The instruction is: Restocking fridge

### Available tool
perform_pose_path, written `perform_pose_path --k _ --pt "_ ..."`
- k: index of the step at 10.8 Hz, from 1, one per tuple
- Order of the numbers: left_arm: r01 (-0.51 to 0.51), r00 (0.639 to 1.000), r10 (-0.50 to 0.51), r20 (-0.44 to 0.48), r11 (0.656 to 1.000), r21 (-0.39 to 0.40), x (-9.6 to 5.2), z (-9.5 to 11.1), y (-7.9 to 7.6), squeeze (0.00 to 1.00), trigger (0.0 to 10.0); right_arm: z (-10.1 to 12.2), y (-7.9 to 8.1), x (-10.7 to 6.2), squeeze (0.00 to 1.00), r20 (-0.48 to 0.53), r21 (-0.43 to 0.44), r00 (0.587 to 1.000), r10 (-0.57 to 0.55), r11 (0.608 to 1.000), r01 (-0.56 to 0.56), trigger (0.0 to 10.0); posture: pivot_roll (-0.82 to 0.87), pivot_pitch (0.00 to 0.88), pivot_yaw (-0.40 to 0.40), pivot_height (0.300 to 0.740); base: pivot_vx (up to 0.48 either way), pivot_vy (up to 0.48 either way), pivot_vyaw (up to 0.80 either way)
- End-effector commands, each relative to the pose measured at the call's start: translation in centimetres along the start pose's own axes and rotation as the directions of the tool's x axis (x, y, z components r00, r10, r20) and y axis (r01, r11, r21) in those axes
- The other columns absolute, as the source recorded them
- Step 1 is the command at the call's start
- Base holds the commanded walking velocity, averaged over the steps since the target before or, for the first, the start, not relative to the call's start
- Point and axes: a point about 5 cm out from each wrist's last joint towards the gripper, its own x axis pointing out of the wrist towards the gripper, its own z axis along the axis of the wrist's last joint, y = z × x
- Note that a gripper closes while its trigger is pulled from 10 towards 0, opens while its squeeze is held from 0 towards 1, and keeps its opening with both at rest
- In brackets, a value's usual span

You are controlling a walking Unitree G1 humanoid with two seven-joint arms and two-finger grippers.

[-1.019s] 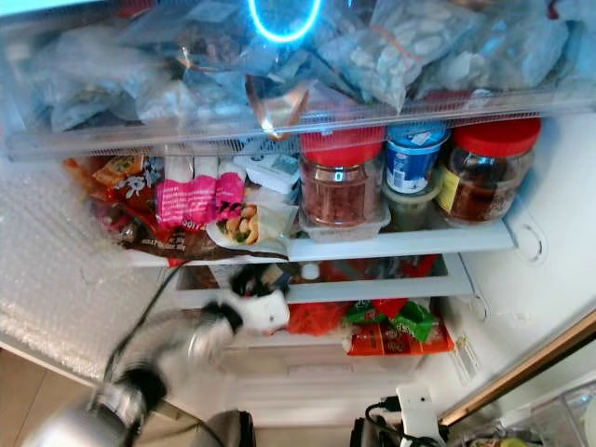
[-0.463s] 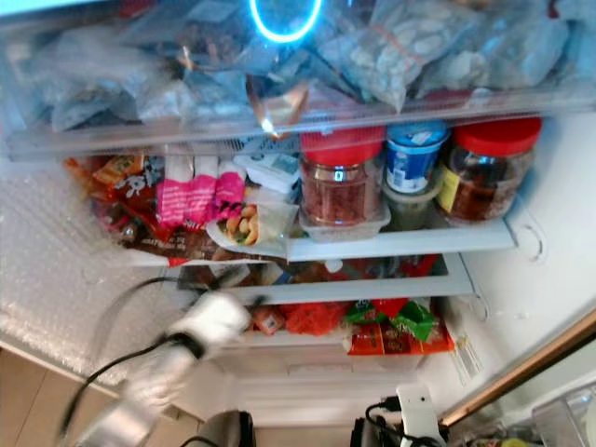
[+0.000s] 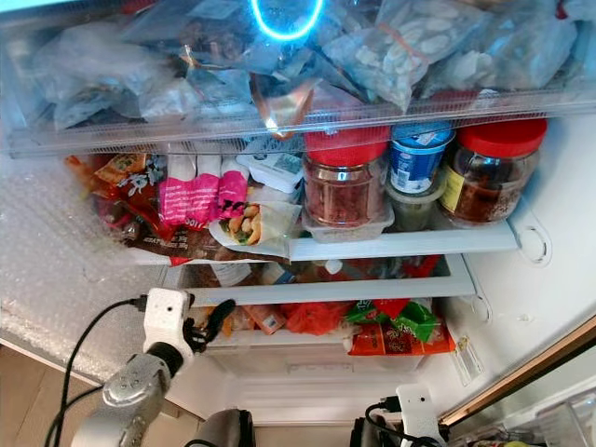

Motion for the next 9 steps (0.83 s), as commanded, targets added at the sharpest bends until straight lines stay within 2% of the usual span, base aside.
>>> perform_pose_path --k 1,3,5,8,9 --pt "0.007 1.000 -0.007 -0.020 1.000 0.027 -0.3 0.0 0.0 0.00 10.0 -3.5 0.3 -0.8 0.00 -0.137 -0.012 0.990 0.029 0.999 -0.031 10.0 0.02 0.081 0.059 0.638 0.000 0.000 0.00" --pt "0.049 0.999 -0.047 -0.026 0.996 0.076 -0.3 0.0 -0.6 0.00 10.0 -3.5 0.4 -0.8 0.00 -0.139 -0.014 0.990 0.032 0.999 -0.034 10.0 0.02 0.083 0.060 0.638 -0.126 0.000 0.00" --pt "0.054 0.998 -0.051 -0.037 0.995 0.088 -0.4 0.2 -0.5 0.00 10.0 -3.5 0.5 -0.7 0.00 -0.140 -0.012 0.990 0.033 0.999 -0.035 10.0 0.02 0.080 0.066 0.638 -0.249 0.000 0.00" --pt "0.045 0.998 -0.036 -0.055 0.982 0.181 0.0 0.2 0.9 0.00 10.0 -3.5 0.8 -0.7 0.00 -0.139 -0.009 0.990 0.039 0.999 -0.040 10.0 0.01 0.061 0.080 0.638 -0.250 0.000 0.00" --pt "0.043 0.998 -0.032 -0.060 0.981 0.191 0.0 0.1 1.1 0.00 10.0 -3.5 0.9 -0.7 0.00 -0.138 -0.008 0.990 0.040 0.999 -0.041 10.0 0.01 0.058 0.082 0.638 -0.251 0.000 0.00"
